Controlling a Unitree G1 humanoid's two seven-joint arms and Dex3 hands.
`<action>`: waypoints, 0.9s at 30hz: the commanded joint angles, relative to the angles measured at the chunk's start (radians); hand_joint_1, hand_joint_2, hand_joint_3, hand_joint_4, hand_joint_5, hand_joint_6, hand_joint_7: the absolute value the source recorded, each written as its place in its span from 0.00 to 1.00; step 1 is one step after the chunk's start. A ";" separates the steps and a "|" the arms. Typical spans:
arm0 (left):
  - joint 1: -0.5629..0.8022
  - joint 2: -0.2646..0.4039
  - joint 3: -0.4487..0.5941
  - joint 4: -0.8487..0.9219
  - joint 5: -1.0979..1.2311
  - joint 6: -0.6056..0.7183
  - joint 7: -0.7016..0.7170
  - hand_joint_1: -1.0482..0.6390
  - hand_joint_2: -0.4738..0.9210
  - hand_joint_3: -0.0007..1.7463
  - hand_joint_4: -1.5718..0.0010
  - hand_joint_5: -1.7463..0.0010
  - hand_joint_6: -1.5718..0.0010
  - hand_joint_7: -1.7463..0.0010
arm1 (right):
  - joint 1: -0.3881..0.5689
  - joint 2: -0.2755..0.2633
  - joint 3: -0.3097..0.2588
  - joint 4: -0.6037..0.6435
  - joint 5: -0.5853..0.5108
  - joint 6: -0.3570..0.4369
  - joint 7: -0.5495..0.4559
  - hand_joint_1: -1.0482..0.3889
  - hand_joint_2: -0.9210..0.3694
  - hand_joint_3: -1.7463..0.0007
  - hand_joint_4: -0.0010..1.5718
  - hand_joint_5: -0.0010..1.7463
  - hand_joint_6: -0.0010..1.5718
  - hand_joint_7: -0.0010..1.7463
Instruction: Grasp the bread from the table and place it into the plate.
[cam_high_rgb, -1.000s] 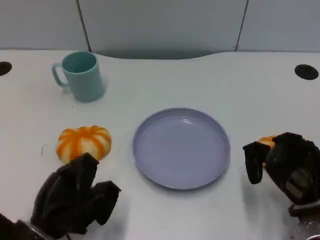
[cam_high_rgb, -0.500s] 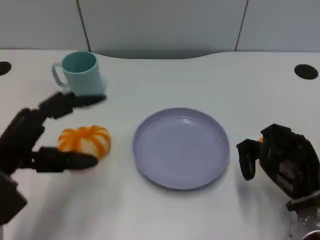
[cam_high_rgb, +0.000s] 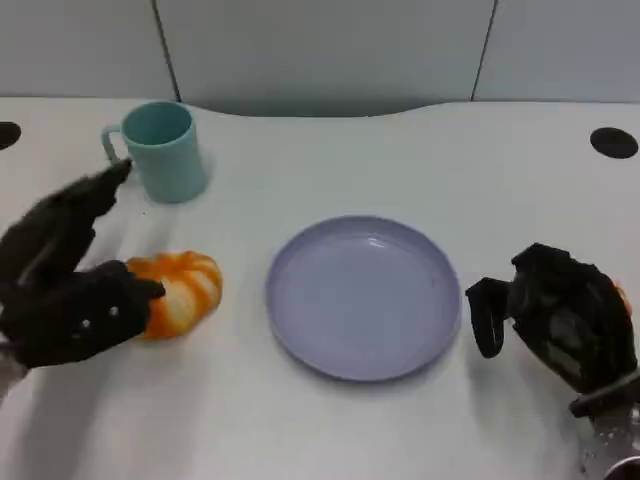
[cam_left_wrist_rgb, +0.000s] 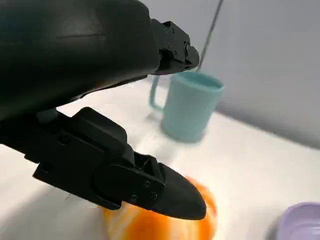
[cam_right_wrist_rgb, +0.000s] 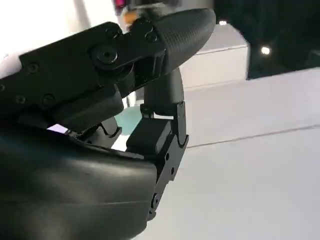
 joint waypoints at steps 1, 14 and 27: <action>-0.012 -0.040 -0.035 0.067 -0.023 0.107 -0.013 0.00 0.99 0.04 0.90 0.95 0.95 0.98 | 0.004 -0.008 -0.017 -0.016 0.026 -0.029 0.039 0.40 0.00 0.96 0.59 1.00 0.60 0.71; -0.004 -0.098 -0.065 0.085 -0.095 0.180 -0.030 0.52 0.91 0.00 0.22 0.89 0.26 0.91 | 0.017 0.027 -0.041 -0.026 0.071 -0.056 0.054 0.43 0.00 1.00 0.60 1.00 0.66 0.54; -0.095 -0.060 -0.070 0.037 -0.140 0.010 0.013 0.54 0.90 0.00 0.21 0.91 0.23 0.92 | 0.015 0.031 -0.034 -0.030 0.067 -0.062 0.025 0.42 0.01 0.99 0.60 1.00 0.65 0.60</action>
